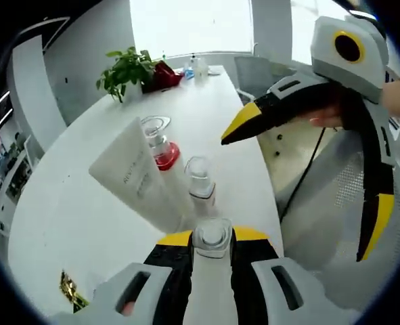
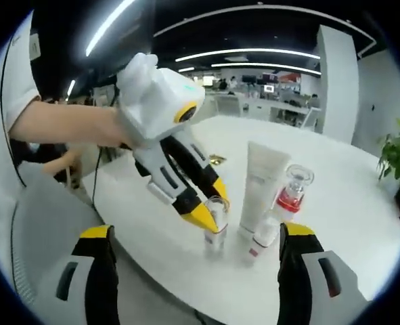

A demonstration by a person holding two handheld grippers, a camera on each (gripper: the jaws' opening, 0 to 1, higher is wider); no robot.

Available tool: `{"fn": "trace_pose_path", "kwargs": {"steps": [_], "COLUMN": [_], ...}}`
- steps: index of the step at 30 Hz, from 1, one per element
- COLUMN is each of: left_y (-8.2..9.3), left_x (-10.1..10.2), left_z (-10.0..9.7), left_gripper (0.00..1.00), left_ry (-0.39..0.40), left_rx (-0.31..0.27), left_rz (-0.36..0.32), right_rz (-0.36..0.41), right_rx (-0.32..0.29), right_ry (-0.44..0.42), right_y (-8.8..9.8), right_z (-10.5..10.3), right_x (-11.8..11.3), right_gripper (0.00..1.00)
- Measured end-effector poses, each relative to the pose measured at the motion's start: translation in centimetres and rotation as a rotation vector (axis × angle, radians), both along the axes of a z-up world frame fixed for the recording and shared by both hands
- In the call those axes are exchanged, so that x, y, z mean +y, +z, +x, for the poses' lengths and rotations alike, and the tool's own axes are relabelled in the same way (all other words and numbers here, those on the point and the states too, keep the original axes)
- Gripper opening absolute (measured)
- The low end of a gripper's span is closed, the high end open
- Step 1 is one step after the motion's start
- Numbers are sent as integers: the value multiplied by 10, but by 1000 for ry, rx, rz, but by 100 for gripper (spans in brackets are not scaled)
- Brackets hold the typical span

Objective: Arrange the skincare products in the storage area until every visible bottle or jar stands upright without overlapping.

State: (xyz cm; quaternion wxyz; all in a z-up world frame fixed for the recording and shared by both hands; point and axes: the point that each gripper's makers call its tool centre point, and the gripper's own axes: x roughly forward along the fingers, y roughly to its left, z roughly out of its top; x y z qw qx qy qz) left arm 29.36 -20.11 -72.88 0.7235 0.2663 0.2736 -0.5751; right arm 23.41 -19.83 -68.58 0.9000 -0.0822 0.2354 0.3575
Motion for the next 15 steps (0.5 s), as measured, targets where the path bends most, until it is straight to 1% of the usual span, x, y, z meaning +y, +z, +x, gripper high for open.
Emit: {"fn": "trace_pose_path", "kwargs": {"steps": [8, 9, 15], "left_y": [-6, -3, -3], "left_x": [-9, -12, -20], "left_z": [9, 8, 15], "left_gripper": [25, 25, 25], "left_ry": [-3, 1, 9], "left_rx": [1, 3, 10], "left_rz": [-7, -21, -39], "right_rz": [8, 7, 8], "right_rx": [1, 1, 5], "right_ry": [-11, -12, -15], "right_y": [0, 0, 0], "right_z": [1, 1, 1], "right_x": [-2, -2, -2], "right_gripper": [99, 99, 99]}}
